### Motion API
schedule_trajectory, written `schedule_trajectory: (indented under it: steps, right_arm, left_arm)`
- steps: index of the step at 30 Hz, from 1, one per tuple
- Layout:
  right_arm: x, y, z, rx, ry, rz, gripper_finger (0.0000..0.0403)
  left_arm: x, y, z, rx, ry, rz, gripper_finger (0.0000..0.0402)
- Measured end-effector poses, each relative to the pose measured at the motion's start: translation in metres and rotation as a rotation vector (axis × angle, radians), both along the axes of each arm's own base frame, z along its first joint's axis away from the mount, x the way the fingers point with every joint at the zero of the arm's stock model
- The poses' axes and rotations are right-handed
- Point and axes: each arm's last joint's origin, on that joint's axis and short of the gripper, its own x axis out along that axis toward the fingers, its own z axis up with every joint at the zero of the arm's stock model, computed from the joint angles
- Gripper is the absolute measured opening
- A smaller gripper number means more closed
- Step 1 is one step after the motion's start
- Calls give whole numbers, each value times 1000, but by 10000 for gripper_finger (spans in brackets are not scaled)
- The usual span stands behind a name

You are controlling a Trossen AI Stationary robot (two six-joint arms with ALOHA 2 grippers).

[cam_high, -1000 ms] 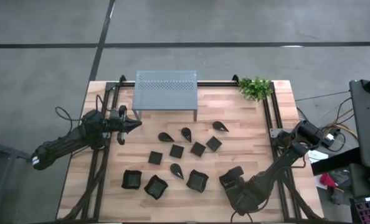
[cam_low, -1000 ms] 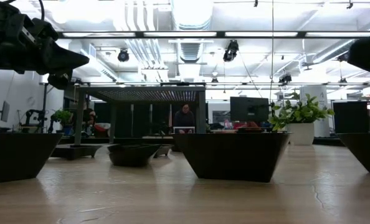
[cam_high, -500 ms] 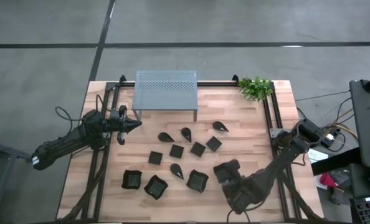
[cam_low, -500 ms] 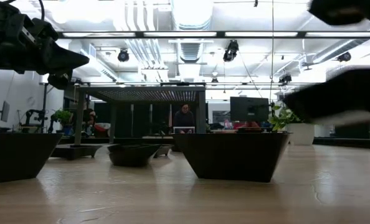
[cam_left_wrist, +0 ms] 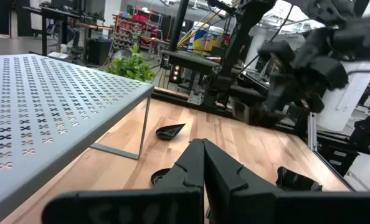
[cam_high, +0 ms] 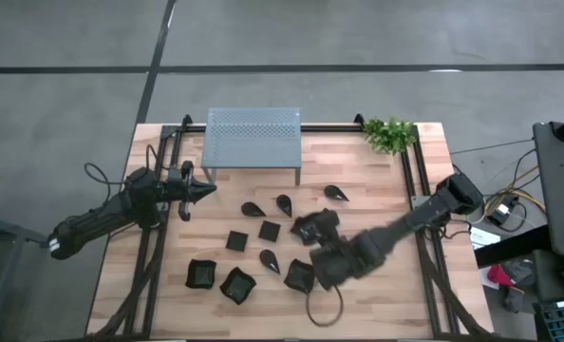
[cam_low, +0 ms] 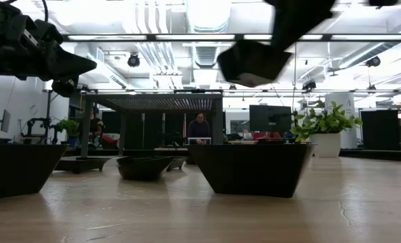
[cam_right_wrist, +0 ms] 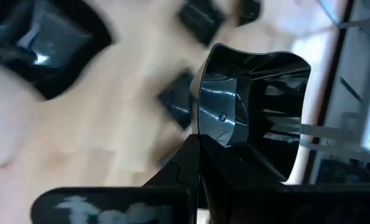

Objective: Pick & Place Mini shaped plates
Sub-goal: Put the black distorted square plate on the shelf

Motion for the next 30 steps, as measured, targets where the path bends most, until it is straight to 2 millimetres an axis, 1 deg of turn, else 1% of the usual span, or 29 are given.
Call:
schedule_trajectory:
  steps: [5,10,14,17,21,24,30]
  right_arm:
    - [23,-42,19,-22,-20,-31,8]
    - [43,-90,42,-47,-69,-53,8]
    - [55,-128,63,-79,-126,-58,8]
    - [59,-157,73,-78,-163,-80,8]
    - [60,-193,81,-70,-204,-130,8]
    - [60,-217,81,-95,-230,-159,8]
    - [65,-252,78,-85,-286,-150,8]
  left_arm:
    - [0,0,0,0,0,0,3]
    - [0,0,0,0,0,0,3]
    - [0,0,0,0,-1,1,3]
    - [0,0,0,0,0,1,3]
    - [0,0,0,0,0,0,3]
    - [0,0,0,0,0,0,3]
    - [0,0,0,0,0,1,3]
